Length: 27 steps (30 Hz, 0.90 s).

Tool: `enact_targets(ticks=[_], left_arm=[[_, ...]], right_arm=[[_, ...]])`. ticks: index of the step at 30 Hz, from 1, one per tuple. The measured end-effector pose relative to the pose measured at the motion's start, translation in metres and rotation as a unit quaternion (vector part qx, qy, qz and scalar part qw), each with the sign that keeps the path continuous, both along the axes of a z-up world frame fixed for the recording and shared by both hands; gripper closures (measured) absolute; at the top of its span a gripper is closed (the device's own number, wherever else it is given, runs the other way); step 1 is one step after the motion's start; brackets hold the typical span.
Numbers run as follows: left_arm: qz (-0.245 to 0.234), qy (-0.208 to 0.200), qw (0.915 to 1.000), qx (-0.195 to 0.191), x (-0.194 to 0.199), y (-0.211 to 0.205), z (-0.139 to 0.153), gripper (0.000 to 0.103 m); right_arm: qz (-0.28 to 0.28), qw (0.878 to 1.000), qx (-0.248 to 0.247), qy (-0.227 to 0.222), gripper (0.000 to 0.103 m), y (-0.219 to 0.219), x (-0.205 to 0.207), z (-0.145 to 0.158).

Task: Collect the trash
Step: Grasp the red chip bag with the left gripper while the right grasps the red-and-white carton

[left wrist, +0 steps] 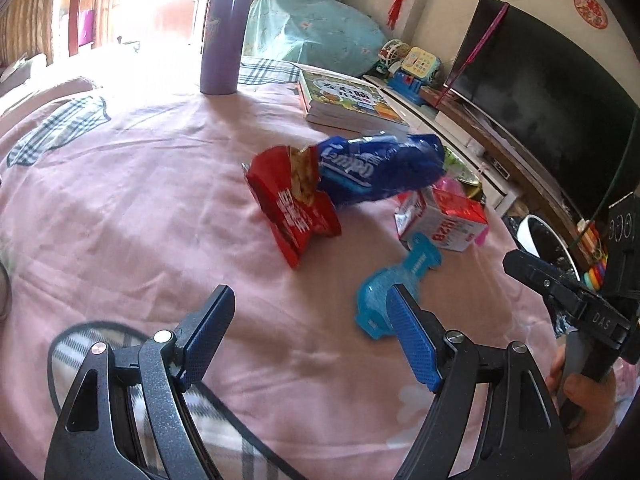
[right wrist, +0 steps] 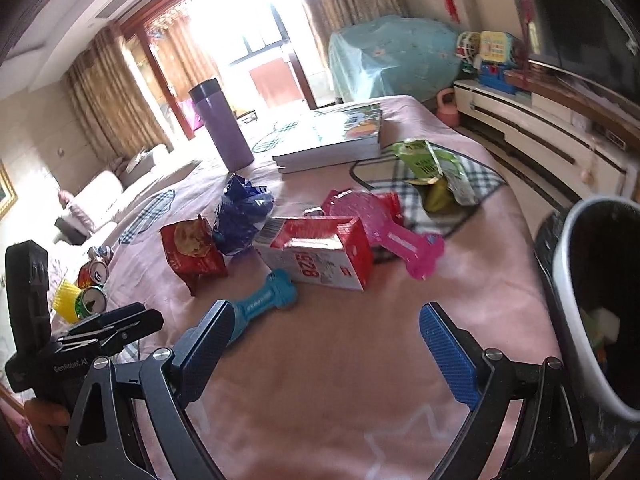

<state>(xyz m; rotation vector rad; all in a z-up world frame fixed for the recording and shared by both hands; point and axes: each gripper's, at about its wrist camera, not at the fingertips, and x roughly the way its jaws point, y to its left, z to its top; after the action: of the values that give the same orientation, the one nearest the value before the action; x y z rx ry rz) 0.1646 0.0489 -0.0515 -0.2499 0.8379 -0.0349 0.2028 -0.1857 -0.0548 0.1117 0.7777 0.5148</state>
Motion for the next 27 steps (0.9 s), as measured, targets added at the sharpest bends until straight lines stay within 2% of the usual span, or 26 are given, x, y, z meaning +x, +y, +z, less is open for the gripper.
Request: enact_targets(ticks=[10, 14, 16, 18, 20, 22, 26, 27], left_arm=[[0.012, 0.015, 0.9998, 0.004, 0.046, 0.016, 0.002, 0.023], [0.018, 0.019, 0.9997, 0.004, 0.062, 0.02, -0.002, 0.023], [0.018, 0.026, 0.9995, 0.001, 0.069, 0.021, -0.008, 0.023], [0.014, 0.031, 0.9994, -0.006, 0.074, 0.02, -0.012, 0.033], [0.003, 0.038, 0.9992, -0.01, 0.076, 0.018, -0.016, 0.061], [-0.003, 0.036, 0.9993, -0.006, 0.075, 0.015, -0.016, 0.067], [-0.02, 0.022, 0.9996, 0.003, 0.064, 0.007, -0.007, 0.081], [-0.023, 0.019, 0.9996, 0.004, 0.06, 0.005, -0.005, 0.082]], right_arm=[[0.082, 0.996, -0.028, -0.02, 0.008, 0.028, 0.038, 0.001], [0.1, 0.992, -0.063, -0.034, 0.008, 0.036, 0.05, -0.002], [0.104, 0.992, -0.064, -0.029, 0.009, 0.036, 0.057, -0.005], [0.11, 0.992, -0.064, -0.022, 0.01, 0.038, 0.06, -0.008], [0.113, 0.99, -0.077, -0.027, 0.023, 0.04, 0.057, -0.009], [0.111, 0.989, -0.091, -0.027, 0.058, 0.04, 0.053, -0.011], [0.105, 0.991, -0.082, -0.024, 0.062, 0.033, 0.038, -0.01], [0.1, 0.991, -0.08, -0.024, 0.062, 0.03, 0.031, -0.009]])
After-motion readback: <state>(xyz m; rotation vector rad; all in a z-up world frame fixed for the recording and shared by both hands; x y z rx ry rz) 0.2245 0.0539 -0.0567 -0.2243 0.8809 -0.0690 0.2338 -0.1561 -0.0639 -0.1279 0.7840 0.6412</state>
